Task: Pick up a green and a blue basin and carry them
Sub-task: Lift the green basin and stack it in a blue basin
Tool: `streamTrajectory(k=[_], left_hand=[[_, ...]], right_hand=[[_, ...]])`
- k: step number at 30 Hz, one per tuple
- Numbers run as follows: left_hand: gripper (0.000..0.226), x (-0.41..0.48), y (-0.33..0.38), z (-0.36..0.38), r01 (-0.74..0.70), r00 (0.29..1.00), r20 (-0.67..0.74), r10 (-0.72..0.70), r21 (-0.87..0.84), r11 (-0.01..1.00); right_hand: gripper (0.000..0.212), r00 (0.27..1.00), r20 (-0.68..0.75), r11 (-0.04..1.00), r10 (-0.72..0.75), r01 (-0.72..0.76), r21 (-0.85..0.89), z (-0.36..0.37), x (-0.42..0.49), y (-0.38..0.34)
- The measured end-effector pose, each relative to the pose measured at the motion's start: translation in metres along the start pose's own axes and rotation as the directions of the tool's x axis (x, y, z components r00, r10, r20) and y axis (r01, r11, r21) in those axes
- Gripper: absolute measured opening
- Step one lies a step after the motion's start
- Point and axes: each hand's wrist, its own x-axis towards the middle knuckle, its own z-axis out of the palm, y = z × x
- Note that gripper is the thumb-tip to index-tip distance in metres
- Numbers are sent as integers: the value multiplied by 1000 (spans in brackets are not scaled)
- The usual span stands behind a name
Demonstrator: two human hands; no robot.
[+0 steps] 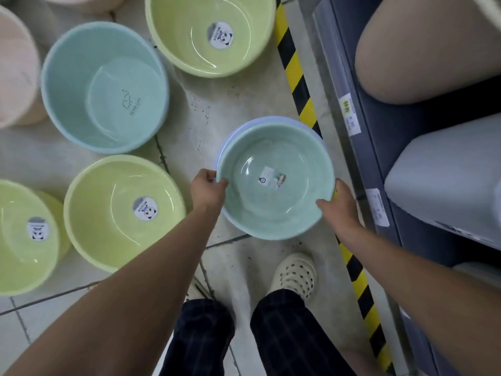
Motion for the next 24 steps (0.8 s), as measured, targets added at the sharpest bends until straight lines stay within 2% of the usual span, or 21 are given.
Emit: streamTrajectory(k=[6,9,11,13,17,21,24], left_hand=[[19,14,-16,10,-39,999,25,38,55,998],[34,14,-22,15,-102,995,-8,103,47,994],[50,15,-24,15,-83,997,-7,83,-13,996],[59,19,-25,15,-48,997,54,48,4,999],[44,31,-29,16,-68,989,138,47,150,986],[46,38,-31,13,-118,988,118,99,172,978],[46,34,-32,2,-135,990,70,125,166,977]], right_hand=[[67,999,6,995,-35,34,96,11,15,17],[80,999,-18,992,-26,28,123,14,18,22],[84,1000,-19,992,-1,3,123,16,22,23],[79,999,-3,992,43,-43,117,18,29,24],[56,996,5,993,94,-94,68,21,41,23],[44,994,-104,999,26,-22,37,23,41,14],[43,992,-125,999,-32,34,16,19,34,2]])
